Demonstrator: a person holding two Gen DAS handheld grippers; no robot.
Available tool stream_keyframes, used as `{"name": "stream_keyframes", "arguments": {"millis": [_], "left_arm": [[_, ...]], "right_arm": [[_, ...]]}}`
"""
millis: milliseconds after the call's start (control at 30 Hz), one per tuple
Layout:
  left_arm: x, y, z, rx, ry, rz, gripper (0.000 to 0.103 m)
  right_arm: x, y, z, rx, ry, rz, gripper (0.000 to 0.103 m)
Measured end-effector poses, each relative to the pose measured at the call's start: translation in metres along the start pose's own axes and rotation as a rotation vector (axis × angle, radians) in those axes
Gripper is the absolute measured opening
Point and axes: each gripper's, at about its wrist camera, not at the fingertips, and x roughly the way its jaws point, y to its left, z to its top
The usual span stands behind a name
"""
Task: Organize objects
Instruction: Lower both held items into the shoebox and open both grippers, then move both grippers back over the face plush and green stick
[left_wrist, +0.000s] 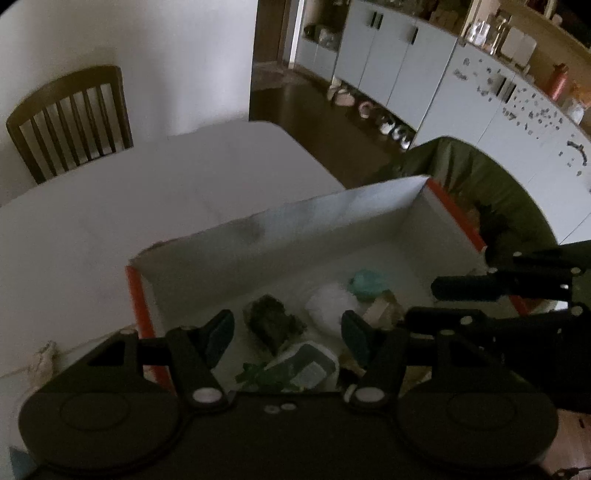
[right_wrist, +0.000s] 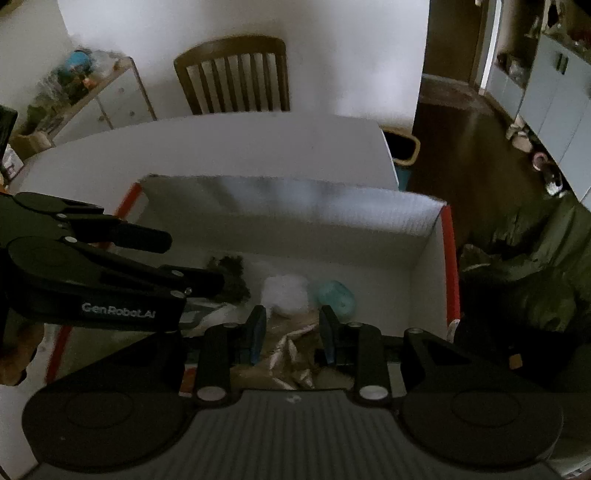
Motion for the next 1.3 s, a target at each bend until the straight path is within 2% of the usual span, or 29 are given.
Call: {"name": "stream_keyframes", "arguments": {"millis": [67, 300, 367, 400, 467, 667, 900, 967, 1100, 1167, 1300], "left_arm": [[-0.009, -0.001, -0.003, 0.0, -0.022, -0.01, 0.07], [-0.056, 0.001, -0.021, 0.017, -0.095, -0.035, 0.071], [-0.069, 0.005, -0.027, 0.017, -0.112, -0.042, 0.074], [-0.075, 0.009, -0.031, 0.013, -0.12, -0.046, 0.075], [-0.088, 0.018, -0.039, -0.003, -0.135, -0.049, 0.076], [-0.122, 0.054, -0.059, -0.062, -0.172, -0.033, 0.083], [-0.152, 0.086, -0.084, -0.043, -0.21, 0.016, 0.096], [-0.158, 0.091, -0.09, -0.034, -0.217, 0.03, 0.1], [-0.165, 0.102, -0.099, -0.017, -0.225, 0.042, 0.102], [-0.169, 0.111, -0.104, -0.017, -0.227, 0.036, 0.102], [-0.17, 0.128, -0.113, -0.02, -0.238, 0.034, 0.102]], "right_arm": [[-0.011, 0.003, -0.001, 0.0, -0.023, 0.009, 0.03], [-0.043, 0.012, -0.005, 0.013, -0.093, 0.031, 0.03], [-0.051, 0.017, -0.007, 0.008, -0.109, 0.036, 0.031], [-0.055, 0.02, -0.008, 0.004, -0.119, 0.038, 0.033], [-0.064, 0.027, -0.011, -0.001, -0.144, 0.04, 0.048], [-0.087, 0.047, -0.019, -0.011, -0.189, 0.05, 0.051], [-0.099, 0.08, -0.025, 0.006, -0.21, 0.073, 0.06], [-0.099, 0.091, -0.027, 0.008, -0.21, 0.08, 0.067], [-0.094, 0.116, -0.029, -0.003, -0.202, 0.074, 0.07], [-0.09, 0.128, -0.03, 0.003, -0.199, 0.071, 0.076], [-0.084, 0.152, -0.031, 0.004, -0.195, 0.061, 0.077]]}}
